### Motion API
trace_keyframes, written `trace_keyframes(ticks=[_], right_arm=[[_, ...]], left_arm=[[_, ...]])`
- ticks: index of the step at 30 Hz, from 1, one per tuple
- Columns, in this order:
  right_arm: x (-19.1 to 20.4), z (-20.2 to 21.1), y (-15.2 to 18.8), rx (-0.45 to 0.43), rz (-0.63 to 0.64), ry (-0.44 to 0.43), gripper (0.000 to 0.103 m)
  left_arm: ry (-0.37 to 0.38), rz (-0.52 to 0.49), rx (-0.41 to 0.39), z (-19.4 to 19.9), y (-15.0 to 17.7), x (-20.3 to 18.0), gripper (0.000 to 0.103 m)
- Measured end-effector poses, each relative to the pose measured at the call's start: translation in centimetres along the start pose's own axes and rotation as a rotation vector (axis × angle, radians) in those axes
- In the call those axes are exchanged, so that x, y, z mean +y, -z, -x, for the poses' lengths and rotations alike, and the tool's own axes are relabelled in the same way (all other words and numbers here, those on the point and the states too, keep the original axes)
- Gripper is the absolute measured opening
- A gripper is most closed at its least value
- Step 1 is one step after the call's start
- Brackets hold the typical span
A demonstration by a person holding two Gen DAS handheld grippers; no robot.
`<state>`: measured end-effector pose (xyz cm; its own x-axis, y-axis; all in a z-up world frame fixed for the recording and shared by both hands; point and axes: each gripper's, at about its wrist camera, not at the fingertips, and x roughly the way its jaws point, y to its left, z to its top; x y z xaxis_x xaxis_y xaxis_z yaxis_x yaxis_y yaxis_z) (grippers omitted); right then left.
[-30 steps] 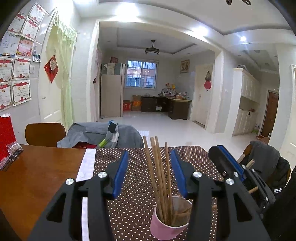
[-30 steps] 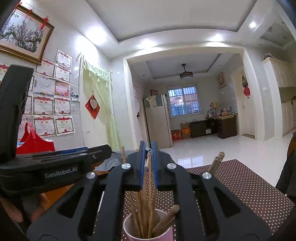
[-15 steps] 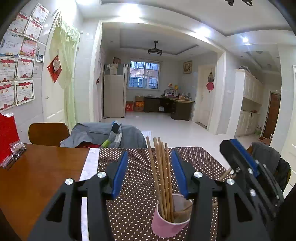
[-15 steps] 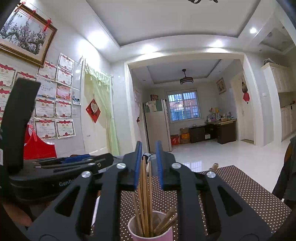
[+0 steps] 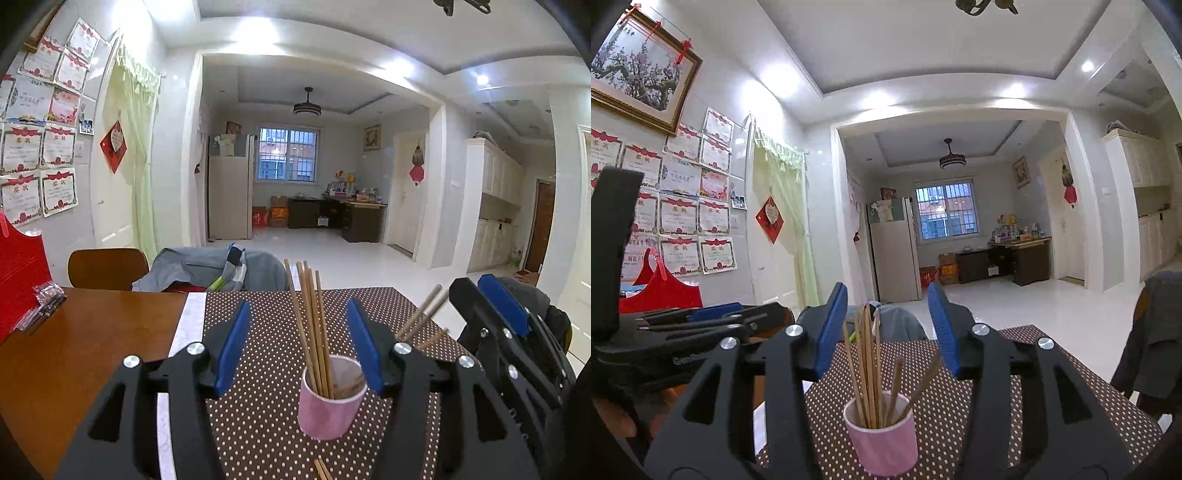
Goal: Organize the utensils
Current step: 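Move both grippers back over the last two chopsticks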
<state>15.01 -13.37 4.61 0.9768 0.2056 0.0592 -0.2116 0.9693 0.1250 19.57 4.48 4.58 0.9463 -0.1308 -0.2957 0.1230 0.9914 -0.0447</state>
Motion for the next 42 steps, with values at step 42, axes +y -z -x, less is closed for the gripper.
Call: trace_keyframes(ticks=[42], right_arm=[[-4.2,2.7,11.9,0.618,-0.060,0.035,0.070]], left_arm=[[0.096,-0.019,0.674,-3.0,17.6,-2.3,0.059]])
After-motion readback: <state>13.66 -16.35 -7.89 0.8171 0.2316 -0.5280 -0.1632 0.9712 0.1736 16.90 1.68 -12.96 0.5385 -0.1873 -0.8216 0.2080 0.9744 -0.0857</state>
